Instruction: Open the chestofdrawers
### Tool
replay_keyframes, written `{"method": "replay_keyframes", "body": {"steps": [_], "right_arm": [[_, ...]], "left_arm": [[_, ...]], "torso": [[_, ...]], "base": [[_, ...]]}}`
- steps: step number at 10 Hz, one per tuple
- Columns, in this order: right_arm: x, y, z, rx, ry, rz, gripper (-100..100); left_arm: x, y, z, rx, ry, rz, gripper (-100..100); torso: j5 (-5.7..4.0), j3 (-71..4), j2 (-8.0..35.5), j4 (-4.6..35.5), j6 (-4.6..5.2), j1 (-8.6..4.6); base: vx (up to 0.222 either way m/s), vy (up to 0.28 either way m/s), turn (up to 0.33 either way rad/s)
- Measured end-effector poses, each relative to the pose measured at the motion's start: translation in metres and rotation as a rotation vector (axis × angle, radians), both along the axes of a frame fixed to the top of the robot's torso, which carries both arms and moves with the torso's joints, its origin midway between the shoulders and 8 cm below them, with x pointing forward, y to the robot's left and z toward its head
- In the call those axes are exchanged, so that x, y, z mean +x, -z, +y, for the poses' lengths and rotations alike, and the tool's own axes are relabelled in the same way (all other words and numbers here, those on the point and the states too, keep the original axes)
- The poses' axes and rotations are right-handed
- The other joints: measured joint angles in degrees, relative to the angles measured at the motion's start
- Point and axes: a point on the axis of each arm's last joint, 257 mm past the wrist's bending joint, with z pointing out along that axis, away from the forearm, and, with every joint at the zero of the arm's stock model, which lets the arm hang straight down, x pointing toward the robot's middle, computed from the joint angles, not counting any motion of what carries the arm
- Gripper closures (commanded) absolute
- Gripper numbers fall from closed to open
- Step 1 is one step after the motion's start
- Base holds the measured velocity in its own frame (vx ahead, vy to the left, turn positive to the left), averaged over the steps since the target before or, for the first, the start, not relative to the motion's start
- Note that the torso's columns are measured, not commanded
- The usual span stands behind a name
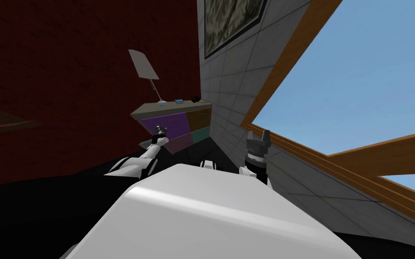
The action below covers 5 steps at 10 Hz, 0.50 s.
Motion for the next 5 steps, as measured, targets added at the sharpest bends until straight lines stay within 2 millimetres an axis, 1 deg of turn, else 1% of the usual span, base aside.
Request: {"method": "replay_keyframes", "body": {"steps": [1, 3, 4, 5], "right_arm": [[0.0000, 0.0000, 0.0000, 0.000, 0.000, 0.000, 0], [0.0000, -0.0001, 0.0001, 0.000, 0.000, 0.000, 0], [0.0000, -0.0001, 0.0001, 0.000, 0.000, 0.000, 0], [0.0001, -0.0001, 0.0001, 0.000, 0.000, 0.000, 0]], "left_arm": [[0.0003, -0.0020, 0.0026, -0.002, -0.002, 0.001, -100], [0.0001, -0.0051, 0.0059, -0.004, -0.005, 0.002, -100], [0.0001, -0.0050, 0.0059, -0.004, -0.005, 0.002, 100], [0.0001, -0.0050, 0.0059, -0.004, -0.005, 0.002, 100]], "torso": [[-0.06, 0.09, 0.14, 0.05, 0.00, -0.19], [-0.21, 0.45, 0.73, 0.21, 0.00, -0.70], [-0.24, 0.53, 0.84, 0.26, 0.00, -0.74], [-0.21, 0.47, 0.73, 0.23, 0.00, -0.62]], "base": [[0.135, 0.111, -0.009], [0.038, 0.032, -0.002], [0.009, 0.006, 0.000], [-0.079, -0.081, 0.016]]}}
